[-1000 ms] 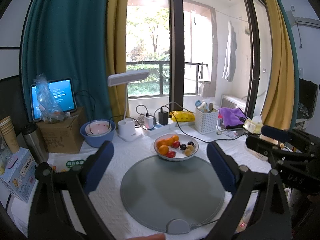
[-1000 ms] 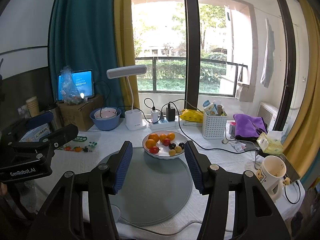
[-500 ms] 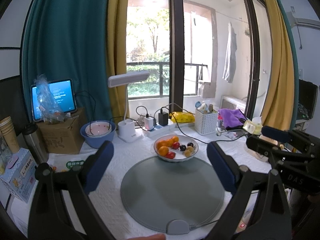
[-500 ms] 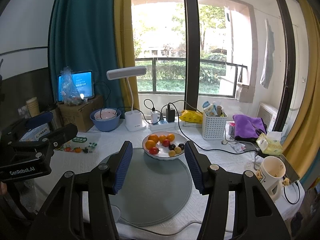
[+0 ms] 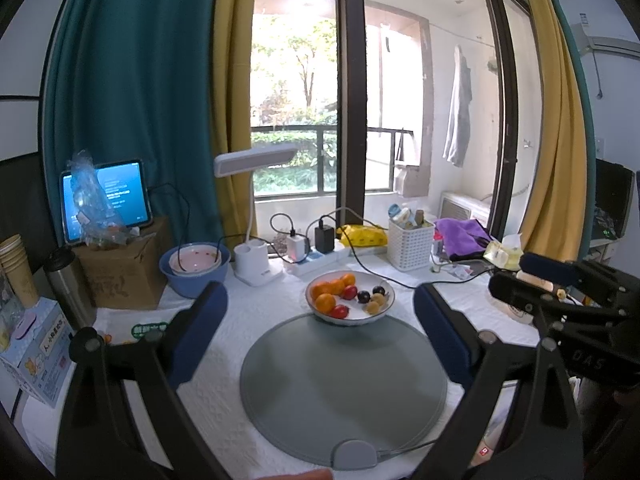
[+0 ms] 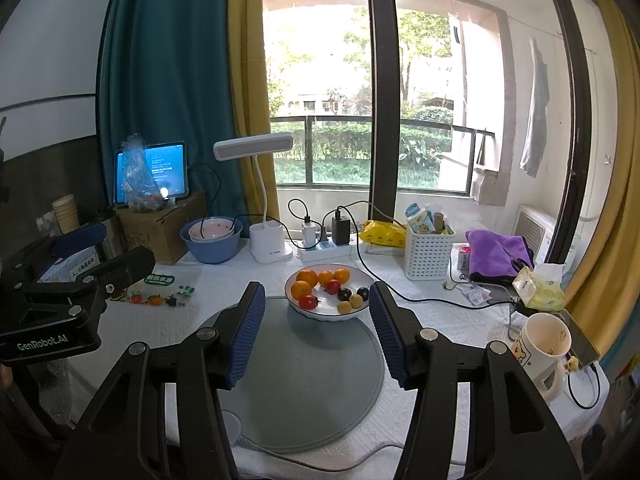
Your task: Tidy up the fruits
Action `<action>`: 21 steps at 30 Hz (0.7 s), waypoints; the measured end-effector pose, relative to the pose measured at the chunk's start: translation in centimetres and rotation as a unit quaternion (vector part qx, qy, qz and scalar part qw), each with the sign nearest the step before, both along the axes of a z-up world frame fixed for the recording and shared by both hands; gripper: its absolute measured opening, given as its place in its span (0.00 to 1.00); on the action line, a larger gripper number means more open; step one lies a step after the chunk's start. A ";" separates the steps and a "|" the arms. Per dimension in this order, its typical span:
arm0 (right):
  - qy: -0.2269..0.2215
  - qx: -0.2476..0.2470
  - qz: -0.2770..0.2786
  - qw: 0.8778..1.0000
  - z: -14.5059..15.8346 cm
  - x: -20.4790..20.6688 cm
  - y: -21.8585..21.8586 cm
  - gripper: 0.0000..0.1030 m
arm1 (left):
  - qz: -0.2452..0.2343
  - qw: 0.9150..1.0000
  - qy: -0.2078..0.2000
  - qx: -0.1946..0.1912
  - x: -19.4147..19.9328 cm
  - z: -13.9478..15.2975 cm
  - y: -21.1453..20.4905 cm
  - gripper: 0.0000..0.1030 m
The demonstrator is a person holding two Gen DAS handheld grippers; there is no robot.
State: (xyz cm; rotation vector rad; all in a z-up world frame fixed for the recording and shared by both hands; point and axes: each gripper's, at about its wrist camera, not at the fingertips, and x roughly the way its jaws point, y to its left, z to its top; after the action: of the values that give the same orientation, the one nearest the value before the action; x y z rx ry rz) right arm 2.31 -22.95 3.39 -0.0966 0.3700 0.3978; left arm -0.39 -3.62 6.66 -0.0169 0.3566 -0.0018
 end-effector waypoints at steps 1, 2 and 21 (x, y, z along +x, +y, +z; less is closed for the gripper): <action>0.000 0.000 0.000 1.000 0.0 0.0 0.0 0.55 | 0.000 1.000 0.000 0.000 0.1 0.0 0.0 0.92; 0.000 0.000 0.000 1.000 0.0 0.0 -0.1 0.55 | 0.000 1.000 0.000 0.000 0.0 0.0 0.0 0.92; 0.000 -0.001 -0.002 1.000 0.0 0.0 -0.1 0.55 | -0.003 1.000 -0.013 0.005 -0.4 0.5 -0.4 0.92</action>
State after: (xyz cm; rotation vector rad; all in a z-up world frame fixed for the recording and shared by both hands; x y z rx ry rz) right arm 2.29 -23.01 3.43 -0.0974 0.3700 0.3936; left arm -0.75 -4.01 7.20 -0.0069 0.3306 -0.0066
